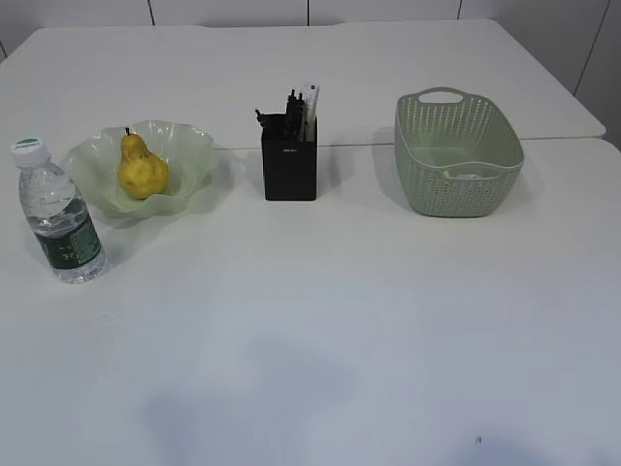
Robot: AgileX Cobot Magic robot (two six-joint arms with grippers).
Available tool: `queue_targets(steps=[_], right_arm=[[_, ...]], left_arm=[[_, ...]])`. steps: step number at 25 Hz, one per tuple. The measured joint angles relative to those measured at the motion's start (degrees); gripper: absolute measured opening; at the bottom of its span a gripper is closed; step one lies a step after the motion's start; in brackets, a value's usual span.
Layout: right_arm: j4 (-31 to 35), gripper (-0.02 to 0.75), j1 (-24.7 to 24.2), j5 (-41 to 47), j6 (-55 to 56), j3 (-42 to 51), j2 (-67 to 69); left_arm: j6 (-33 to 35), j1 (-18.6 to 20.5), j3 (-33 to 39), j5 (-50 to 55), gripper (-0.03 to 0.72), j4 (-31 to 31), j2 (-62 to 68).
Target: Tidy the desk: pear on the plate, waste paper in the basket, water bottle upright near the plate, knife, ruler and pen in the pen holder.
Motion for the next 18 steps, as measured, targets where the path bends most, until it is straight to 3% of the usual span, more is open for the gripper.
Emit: queue_targets(steps=[12,18], right_arm=[[-1.16,0.3,0.0,0.49,3.37,1.55,-13.05],[-1.41,0.3,0.0,0.7,4.52,11.8,-19.08]], left_arm=[[0.0,0.0,13.03,0.13,0.321,-1.19,-15.3],[0.0,0.0,21.43,0.13,0.321,-1.04,-20.47]])
